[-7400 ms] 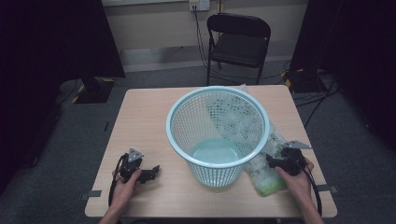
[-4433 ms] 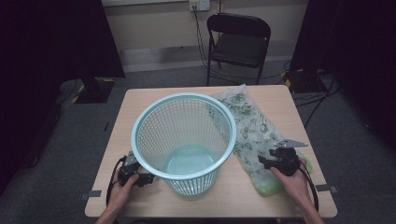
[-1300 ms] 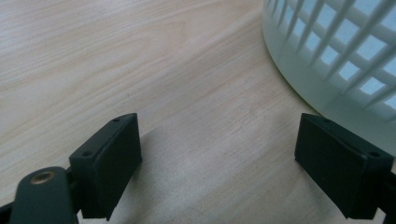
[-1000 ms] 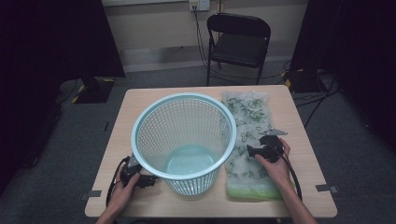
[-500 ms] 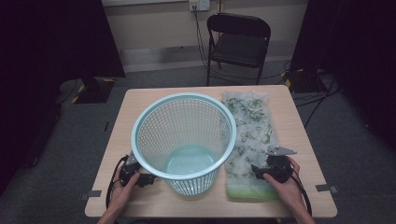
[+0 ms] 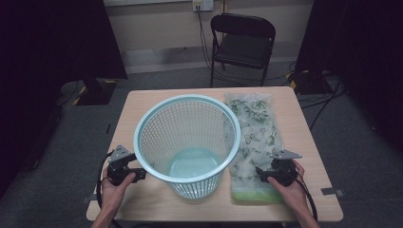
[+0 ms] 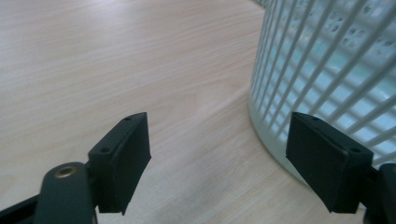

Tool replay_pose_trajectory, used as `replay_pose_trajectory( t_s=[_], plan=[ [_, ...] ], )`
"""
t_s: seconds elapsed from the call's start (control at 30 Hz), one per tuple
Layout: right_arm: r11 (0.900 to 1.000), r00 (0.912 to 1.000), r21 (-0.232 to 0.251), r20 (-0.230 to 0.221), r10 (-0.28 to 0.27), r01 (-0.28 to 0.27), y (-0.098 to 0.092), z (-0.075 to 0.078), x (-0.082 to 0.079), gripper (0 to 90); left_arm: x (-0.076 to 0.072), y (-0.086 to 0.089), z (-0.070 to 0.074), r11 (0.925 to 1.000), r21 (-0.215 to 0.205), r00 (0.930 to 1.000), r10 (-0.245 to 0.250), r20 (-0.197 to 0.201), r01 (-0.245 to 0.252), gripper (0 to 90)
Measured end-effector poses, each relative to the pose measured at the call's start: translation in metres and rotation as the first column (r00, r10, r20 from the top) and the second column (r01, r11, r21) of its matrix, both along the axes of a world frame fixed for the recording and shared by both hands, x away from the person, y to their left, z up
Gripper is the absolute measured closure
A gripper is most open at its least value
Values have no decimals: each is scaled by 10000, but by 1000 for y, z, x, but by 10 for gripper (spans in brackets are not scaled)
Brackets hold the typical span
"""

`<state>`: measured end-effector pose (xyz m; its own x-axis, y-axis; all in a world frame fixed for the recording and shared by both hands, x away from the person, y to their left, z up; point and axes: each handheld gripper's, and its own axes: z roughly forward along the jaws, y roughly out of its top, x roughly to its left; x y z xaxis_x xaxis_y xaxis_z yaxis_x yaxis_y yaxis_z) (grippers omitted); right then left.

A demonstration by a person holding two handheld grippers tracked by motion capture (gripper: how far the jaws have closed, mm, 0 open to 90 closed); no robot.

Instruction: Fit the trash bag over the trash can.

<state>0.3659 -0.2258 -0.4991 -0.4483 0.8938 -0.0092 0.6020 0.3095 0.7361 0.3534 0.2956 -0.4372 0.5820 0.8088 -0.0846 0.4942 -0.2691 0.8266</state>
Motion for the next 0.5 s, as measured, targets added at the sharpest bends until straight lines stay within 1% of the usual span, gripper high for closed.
replay_pose_trajectory(
  t_s=[0.07,0.13,0.17,0.2,0.23,0.27,0.3,0.33,0.43,0.47,0.5],
  plan=[
    [10000,10000,-9,20,4,-4,0,0,0,153,1,0,9,9996,281,9999,-55,164,50,219],
    [10000,10000,-8,18,2,-2,0,0,0,153,3,0,18,9997,91,9993,-221,289,219,226],
    [10000,10000,3,24,9,-9,0,0,0,153,4,1,22,9992,27,9988,-399,295,398,249],
    [10000,10000,-9,18,-3,3,0,0,0,153,5,2,26,9990,-99,9982,-426,428,431,268],
    [10000,10000,-9,18,-3,3,0,0,0,153,5,2,26,9990,-99,9982,-426,428,431,278],
    [10000,10000,-20,14,1,-1,0,0,1,152,8,2,32,9983,-312,9975,-475,519,492,286],
    [10000,10000,-19,14,9,-9,0,0,1,153,8,2,35,9979,-435,9974,-454,559,478,291],
    [10000,10000,-18,4,10,-10,0,0,1,153,9,2,36,9977,-468,9970,-465,618,495,291],
    [10000,10000,-21,7,10,-10,0,0,1,153,10,0,36,9980,-441,9972,-436,604,463,290],
    [10000,10000,-2,1,-5,5,1,0,1,153,10,-1,32,9974,-539,9977,-447,503,474,290],
    [10000,10000,-2,1,-5,5,1,0,1,153,10,-1,32,9974,-539,9977,-447,503,474,285]
  ],
)
